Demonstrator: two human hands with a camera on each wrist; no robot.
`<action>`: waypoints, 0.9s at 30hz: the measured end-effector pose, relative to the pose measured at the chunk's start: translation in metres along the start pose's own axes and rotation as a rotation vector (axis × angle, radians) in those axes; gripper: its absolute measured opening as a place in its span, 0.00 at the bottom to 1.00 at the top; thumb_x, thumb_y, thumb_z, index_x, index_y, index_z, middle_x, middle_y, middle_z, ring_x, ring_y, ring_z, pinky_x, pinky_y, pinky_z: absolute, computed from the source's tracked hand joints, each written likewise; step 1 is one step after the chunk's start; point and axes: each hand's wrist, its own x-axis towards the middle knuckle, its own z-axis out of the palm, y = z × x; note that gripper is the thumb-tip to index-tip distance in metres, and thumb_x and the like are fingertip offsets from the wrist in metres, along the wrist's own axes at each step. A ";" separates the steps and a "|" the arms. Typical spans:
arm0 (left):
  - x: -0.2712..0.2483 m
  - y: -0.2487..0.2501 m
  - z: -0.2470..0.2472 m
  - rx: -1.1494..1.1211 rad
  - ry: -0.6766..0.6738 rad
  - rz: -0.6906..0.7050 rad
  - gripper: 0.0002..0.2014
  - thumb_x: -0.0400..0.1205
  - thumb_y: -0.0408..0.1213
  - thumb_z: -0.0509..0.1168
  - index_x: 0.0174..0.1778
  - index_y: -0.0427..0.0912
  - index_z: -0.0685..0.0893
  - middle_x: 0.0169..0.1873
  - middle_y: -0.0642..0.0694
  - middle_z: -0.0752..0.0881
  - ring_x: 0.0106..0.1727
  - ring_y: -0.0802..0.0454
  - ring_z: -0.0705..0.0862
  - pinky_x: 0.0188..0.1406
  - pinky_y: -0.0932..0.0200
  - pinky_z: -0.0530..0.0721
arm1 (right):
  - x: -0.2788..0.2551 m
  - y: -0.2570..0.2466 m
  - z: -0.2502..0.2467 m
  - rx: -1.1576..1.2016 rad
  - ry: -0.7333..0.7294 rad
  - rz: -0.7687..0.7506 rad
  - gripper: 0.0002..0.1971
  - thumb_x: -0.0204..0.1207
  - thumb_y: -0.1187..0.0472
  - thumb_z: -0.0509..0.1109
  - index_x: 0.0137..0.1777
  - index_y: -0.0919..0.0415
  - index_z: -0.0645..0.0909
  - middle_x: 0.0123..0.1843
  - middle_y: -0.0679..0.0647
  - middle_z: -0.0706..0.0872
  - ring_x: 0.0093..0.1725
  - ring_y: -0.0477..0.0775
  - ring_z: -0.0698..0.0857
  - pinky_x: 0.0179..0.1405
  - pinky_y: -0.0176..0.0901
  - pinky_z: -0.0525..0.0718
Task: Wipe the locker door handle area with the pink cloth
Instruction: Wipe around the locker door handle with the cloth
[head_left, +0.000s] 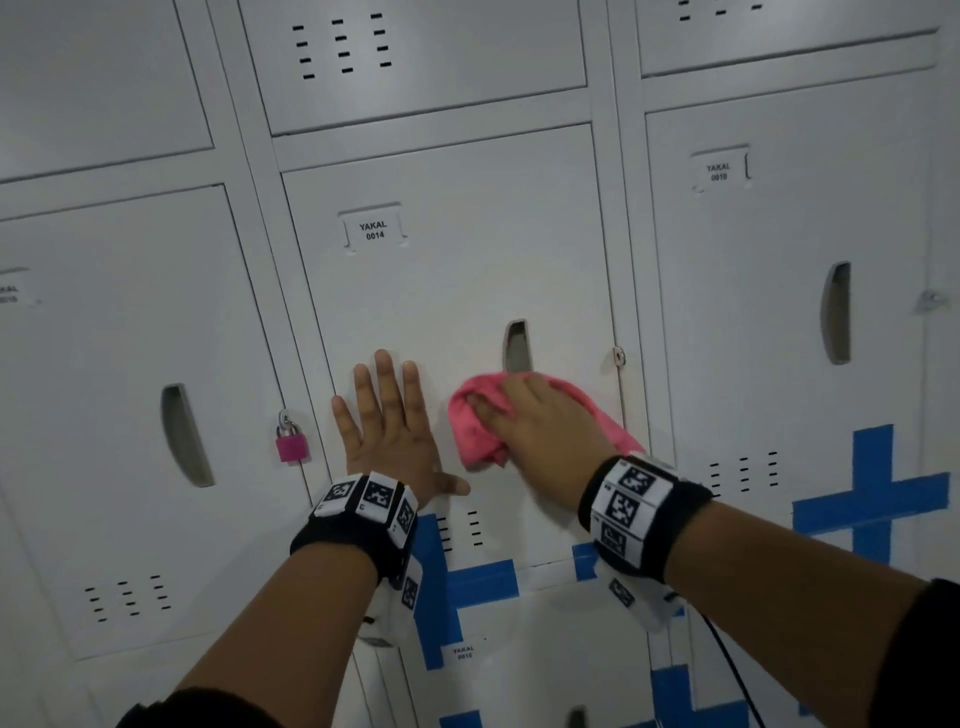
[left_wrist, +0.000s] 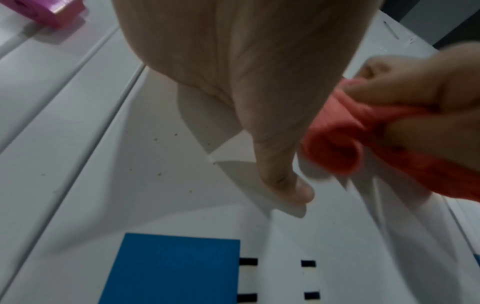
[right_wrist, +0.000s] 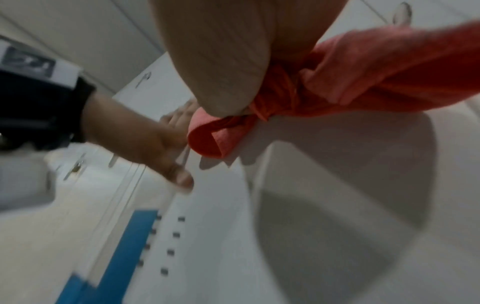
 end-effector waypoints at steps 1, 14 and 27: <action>0.000 0.000 0.000 0.001 -0.002 0.005 0.77 0.57 0.74 0.70 0.69 0.40 0.11 0.65 0.39 0.07 0.67 0.36 0.09 0.68 0.32 0.18 | -0.008 0.002 0.005 -0.006 -0.037 -0.024 0.32 0.74 0.58 0.75 0.78 0.53 0.70 0.72 0.56 0.75 0.67 0.60 0.77 0.64 0.59 0.83; -0.002 0.008 -0.001 0.016 0.012 -0.046 0.78 0.57 0.73 0.71 0.65 0.38 0.08 0.65 0.37 0.07 0.66 0.34 0.08 0.68 0.30 0.19 | -0.009 0.034 -0.038 0.720 0.424 0.463 0.12 0.85 0.47 0.60 0.59 0.53 0.76 0.55 0.52 0.77 0.50 0.48 0.82 0.53 0.56 0.87; 0.000 0.007 0.007 0.063 0.038 -0.059 0.77 0.59 0.75 0.68 0.67 0.36 0.11 0.68 0.34 0.10 0.70 0.31 0.13 0.67 0.31 0.20 | -0.018 0.026 0.012 0.361 0.259 0.544 0.32 0.81 0.70 0.61 0.85 0.60 0.58 0.77 0.68 0.67 0.76 0.68 0.70 0.74 0.60 0.76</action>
